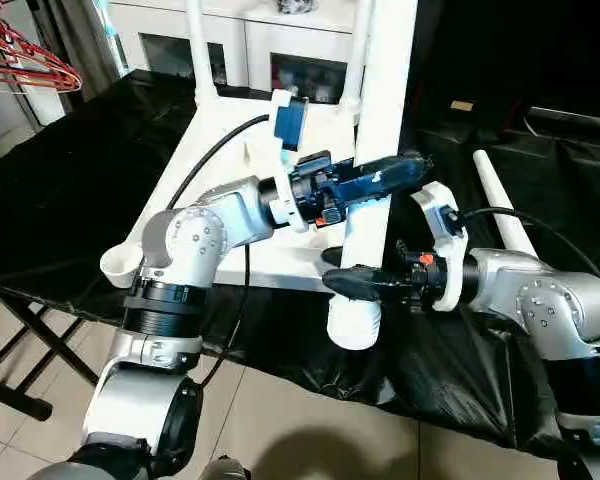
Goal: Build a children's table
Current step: Pick table leg
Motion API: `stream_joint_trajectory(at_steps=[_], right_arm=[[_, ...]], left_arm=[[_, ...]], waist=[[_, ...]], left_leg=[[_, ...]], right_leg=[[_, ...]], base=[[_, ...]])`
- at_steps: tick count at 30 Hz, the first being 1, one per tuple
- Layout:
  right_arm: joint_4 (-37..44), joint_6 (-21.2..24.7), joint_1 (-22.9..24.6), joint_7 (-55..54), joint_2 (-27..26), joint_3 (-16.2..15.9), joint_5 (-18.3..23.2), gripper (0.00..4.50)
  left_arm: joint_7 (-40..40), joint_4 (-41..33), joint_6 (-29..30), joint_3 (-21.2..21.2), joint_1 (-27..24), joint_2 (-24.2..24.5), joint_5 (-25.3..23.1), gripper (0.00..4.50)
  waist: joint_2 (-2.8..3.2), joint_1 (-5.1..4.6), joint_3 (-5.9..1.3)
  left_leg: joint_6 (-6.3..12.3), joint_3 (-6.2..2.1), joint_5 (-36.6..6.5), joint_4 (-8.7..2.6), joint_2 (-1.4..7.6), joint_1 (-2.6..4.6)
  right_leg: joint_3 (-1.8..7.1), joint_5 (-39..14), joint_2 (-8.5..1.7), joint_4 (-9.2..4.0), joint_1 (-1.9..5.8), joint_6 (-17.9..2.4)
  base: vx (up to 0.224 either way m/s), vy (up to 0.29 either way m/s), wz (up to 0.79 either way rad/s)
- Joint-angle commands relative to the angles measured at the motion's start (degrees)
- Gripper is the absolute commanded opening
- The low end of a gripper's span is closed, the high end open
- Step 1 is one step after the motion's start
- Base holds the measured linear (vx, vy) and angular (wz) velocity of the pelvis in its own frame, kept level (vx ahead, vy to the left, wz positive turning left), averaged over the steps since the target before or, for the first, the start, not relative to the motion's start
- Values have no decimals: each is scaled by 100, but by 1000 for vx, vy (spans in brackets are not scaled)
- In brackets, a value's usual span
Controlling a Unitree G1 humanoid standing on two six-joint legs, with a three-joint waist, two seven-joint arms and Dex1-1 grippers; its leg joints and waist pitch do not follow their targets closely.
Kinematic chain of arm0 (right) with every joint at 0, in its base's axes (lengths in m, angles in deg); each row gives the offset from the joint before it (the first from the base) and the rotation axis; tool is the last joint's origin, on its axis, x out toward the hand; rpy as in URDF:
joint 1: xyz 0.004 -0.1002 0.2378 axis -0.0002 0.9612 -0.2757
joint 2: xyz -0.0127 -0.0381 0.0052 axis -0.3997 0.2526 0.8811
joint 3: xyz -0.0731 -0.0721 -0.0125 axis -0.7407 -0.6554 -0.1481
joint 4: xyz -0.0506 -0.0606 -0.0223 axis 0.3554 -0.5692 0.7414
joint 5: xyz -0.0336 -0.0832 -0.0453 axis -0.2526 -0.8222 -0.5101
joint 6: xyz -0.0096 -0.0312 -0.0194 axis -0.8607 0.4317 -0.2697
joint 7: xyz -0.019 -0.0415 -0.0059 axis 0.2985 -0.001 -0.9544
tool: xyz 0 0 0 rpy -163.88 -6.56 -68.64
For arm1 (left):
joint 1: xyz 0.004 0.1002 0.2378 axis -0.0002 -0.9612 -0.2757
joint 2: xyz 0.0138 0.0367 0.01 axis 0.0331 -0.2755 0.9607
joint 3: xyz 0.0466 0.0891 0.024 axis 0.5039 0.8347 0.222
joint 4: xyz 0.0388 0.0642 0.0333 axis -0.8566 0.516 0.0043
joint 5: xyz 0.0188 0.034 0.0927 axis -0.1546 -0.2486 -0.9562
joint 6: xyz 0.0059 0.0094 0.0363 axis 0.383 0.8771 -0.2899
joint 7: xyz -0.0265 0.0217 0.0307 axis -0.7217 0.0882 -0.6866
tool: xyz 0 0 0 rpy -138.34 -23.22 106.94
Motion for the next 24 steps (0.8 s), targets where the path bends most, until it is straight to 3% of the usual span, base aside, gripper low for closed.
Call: stream_joint_trajectory(at_steps=[1,8,10,14,16,24], right_arm=[[-56,17,31,-87,122,-46,-145,265],[-45,-39,45,-251,13,-5,-162,207],[-28,-75,60,-327,-18,15,-150,200],[61,-190,101,-667,-163,115,-159,193],[139,-276,114,-1041,-333,233,-225,193],[127,-619,-5,-2205,-765,318,-710,191]], left_arm=[[-244,-183,52,-53,81,-9,261,186],[2,1,-144,-217,159,-101,235,186],[193,98,-190,-314,203,-160,214,242],[444,50,-423,-356,128,-230,44,273],[984,6,-905,-315,36,-344,-399,289],[3008,-108,-927,-393,-21,-660,-1189,291]], waist=[[-84,20,-447],[-84,24,-463],[-93,20,-454],[-89,25,-457],[-97,17,-460],[-106,9,-458]], left_leg=[[114,59,-684,-361,-39,-4],[124,62,-590,-346,-41,-4],[121,64,-625,-347,-48,-10],[97,57,-623,-351,-40,-9],[50,48,-644,-360,-32,-12],[-33,49,-591,-365,-41,-19]], right_leg=[[180,-1041,-214,-358,396,-1073],[180,-823,-213,-331,396,-1150],[177,-856,-208,-336,402,-1153],[179,-879,-220,-341,398,-1130],[176,-910,-223,-351,404,-1041],[179,-966,-214,-355,398,-838]], base=[[0,0,0],[0,0,0],[0,0,0],[0,0,0],[0,0,0],[0,0,0]])
